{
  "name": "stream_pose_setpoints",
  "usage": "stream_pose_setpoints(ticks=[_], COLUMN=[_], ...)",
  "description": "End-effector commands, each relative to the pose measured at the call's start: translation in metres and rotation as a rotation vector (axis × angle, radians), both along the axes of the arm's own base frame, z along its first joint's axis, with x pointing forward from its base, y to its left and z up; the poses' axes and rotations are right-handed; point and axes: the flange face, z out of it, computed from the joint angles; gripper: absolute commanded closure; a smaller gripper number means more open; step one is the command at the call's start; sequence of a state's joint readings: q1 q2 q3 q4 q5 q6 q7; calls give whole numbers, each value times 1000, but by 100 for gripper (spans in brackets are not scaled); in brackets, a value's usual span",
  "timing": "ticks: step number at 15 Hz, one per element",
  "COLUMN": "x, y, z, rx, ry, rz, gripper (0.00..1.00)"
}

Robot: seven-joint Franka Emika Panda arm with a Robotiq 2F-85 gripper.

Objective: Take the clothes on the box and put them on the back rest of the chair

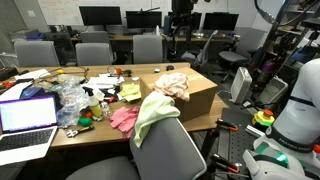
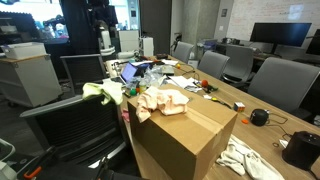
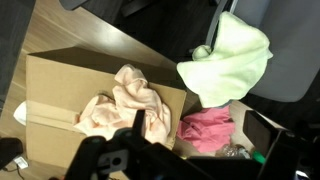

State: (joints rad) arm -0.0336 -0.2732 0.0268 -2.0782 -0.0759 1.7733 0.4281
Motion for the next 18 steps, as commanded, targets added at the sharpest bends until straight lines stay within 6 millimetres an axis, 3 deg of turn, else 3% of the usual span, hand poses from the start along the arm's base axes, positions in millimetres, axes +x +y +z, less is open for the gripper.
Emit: stream_pose_setpoints(ticks=[1,10,14,18], x=[22,82,109,125], y=[-39,-127,-159,-178], z=[-9,-60,-101,-152], rx=[75,109,167,185], ry=[37,12,-1,54], rz=[-69,-293,-366,-434], gripper=[0,0,0,0])
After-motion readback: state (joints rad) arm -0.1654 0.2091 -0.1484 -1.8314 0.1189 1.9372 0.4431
